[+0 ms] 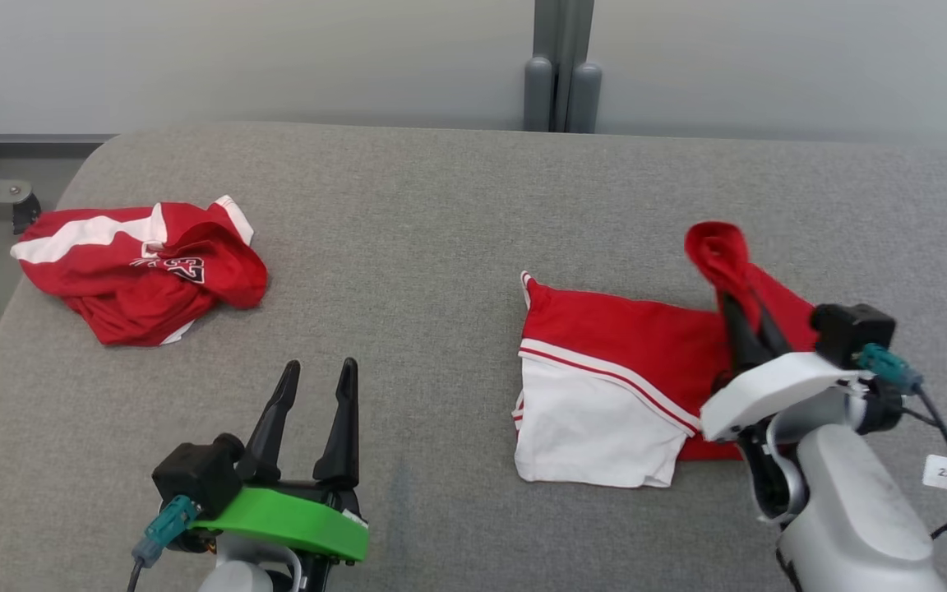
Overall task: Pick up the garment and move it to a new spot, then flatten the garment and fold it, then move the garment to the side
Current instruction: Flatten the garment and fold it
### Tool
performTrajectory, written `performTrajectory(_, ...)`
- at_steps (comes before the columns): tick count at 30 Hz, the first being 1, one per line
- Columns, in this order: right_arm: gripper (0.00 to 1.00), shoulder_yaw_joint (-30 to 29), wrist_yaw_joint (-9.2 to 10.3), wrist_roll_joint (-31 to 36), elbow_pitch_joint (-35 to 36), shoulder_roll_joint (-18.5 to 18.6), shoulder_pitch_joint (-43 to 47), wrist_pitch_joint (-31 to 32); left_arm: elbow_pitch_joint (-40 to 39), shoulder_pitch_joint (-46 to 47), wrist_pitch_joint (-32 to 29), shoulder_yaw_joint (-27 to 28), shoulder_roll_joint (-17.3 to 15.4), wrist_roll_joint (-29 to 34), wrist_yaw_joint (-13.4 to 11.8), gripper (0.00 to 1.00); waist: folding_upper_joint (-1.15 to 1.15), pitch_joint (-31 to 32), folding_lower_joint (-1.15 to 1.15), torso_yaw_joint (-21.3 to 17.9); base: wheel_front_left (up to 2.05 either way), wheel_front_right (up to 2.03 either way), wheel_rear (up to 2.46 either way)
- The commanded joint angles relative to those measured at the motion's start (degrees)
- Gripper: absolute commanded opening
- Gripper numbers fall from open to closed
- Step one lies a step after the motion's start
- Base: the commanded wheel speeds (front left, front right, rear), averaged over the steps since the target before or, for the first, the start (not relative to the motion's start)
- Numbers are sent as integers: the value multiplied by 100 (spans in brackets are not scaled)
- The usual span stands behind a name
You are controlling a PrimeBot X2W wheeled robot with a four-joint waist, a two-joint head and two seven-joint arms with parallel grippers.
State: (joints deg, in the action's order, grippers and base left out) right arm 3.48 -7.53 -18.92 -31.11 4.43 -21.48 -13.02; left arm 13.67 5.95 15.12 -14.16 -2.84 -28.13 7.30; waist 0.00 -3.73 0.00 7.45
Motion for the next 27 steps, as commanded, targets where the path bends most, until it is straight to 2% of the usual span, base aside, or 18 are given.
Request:
performTrajectory(1,0,187,9,-90,16,-36,93,29,54,-82,1,-11,-12,-70,-9,100,0,-2,0,101,0,0,0)
performTrajectory(7,0,693,9,-291,-372,-141,71,-53,91,44,2,-104,-13,-158,-32,100,0,-57,0,390,0,0,0)
performTrajectory(11,0,1012,9,-678,-627,-150,-7,-130,113,55,1,-113,-12,-166,-44,100,0,-85,0,543,0,0,0)
performTrajectory(20,0,1368,9,-1066,-1179,-146,-135,-222,132,65,1,-187,-12,-211,-57,100,0,-128,0,707,0,0,0)
performTrajectory(21,41,1438,9,-1137,-1177,-146,-156,-220,136,69,1,-189,-12,-211,-63,100,0,-133,0,710,0,0,0)
performTrajectory(22,100,1506,9,-1203,-1143,-146,-172,-219,139,73,1,-189,-12,-209,-68,100,0,-138,0,709,0,0,0)
performTrajectory(27,100,2109,9,-1855,-802,-148,-117,-220,165,67,1,-175,-12,-198,-71,100,0,-134,0,680,0,0,0)
